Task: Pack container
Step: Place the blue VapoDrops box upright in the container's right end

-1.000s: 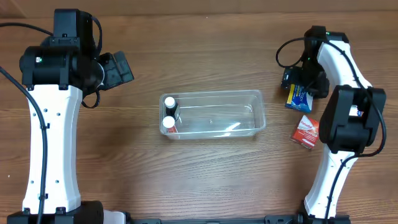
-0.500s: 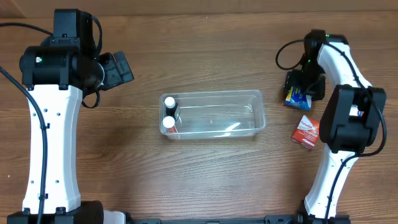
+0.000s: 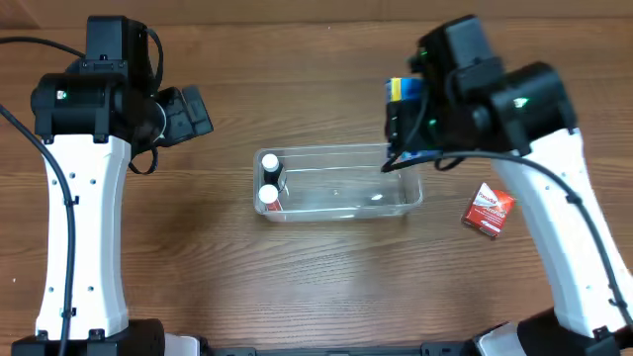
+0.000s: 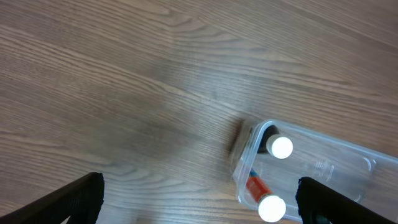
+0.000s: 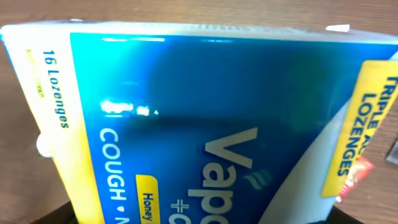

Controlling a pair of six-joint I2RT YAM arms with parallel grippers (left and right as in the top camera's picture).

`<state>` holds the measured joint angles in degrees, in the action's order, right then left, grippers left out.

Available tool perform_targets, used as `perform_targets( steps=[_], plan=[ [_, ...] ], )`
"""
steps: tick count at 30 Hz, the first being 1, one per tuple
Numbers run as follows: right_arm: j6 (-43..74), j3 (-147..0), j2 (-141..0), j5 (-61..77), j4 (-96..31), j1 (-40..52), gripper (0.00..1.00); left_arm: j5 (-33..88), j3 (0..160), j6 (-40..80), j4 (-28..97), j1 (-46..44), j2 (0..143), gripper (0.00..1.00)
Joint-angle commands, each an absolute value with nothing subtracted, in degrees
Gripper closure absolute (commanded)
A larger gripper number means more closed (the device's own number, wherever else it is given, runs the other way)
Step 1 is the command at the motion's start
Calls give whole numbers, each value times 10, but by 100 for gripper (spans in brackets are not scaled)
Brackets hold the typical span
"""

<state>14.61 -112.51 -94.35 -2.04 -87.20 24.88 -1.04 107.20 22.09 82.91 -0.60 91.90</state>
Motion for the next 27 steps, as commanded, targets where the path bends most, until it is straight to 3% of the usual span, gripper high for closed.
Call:
perform_targets(
  steps=[1,9,16,27],
  plan=[
    [183,-1048,-944,-49,-837,290,24,-6,1079,207,834,-3,915,0],
    [185,-780,-944,-49,-632,291,24,-6,1079,207,834,-3,915,0],
    [185,-728,-945,-56,-553,281,23,-6,1079,207,840,-3,915,0],
    [183,-723,-947,-55,-558,246,16,-6,1079,207,840,-3,915,0]
  ],
)
